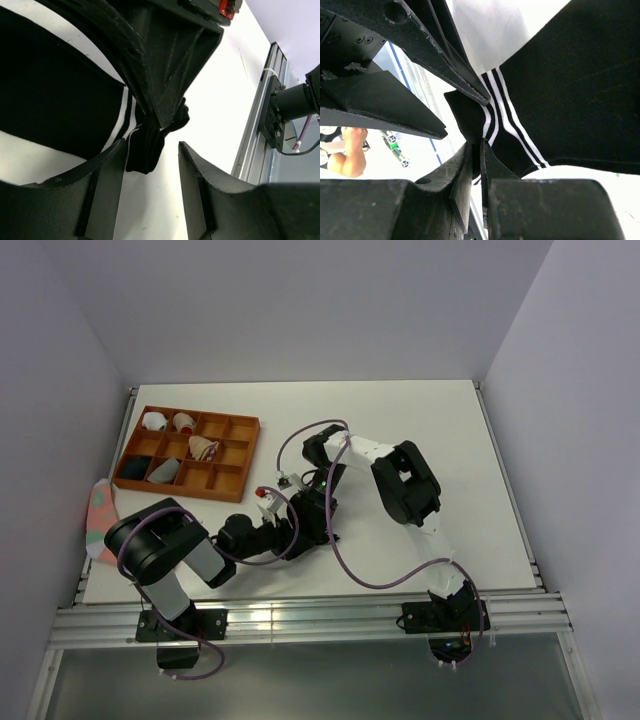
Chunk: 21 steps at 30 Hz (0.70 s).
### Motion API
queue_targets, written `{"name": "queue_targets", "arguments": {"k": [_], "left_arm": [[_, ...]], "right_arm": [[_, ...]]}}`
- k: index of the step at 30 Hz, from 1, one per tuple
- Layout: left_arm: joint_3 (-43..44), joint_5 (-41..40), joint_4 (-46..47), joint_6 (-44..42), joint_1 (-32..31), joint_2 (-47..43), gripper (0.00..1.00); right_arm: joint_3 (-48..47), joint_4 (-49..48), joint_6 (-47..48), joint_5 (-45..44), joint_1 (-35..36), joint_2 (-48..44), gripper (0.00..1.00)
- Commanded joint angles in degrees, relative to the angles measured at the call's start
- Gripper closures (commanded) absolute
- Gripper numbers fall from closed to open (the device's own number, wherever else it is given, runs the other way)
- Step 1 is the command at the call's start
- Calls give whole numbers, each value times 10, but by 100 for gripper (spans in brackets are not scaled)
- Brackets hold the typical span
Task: Roll the socks
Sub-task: Roll the sock at the center of the board.
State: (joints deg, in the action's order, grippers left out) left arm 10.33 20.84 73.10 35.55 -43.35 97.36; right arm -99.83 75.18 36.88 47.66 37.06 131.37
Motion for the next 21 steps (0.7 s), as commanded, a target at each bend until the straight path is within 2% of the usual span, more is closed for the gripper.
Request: {"name": "queue_targets", "arguments": {"k": [1, 7, 10, 15, 19, 21], "left_arm": [[11, 21, 23, -13, 1, 0, 48], [16, 6, 4, -15, 1, 5, 50], [21, -4, -3, -12, 2, 6, 54], [31, -13, -26, -13, 2, 13, 62], [39, -15, -34, -10, 2, 23, 65], [46, -21, -45, -10, 2, 24, 70]], "right_arm": [[-7, -3, -9, 2, -5, -36, 86], [-5, -2, -9, 2, -6, -32, 85], [9, -17, -16, -14, -6, -38, 85], [38, -42, -26, -27, -5, -77, 75], [52, -58, -32, -38, -5, -89, 72], [52, -57, -33, -38, -5, -86, 71]]}}
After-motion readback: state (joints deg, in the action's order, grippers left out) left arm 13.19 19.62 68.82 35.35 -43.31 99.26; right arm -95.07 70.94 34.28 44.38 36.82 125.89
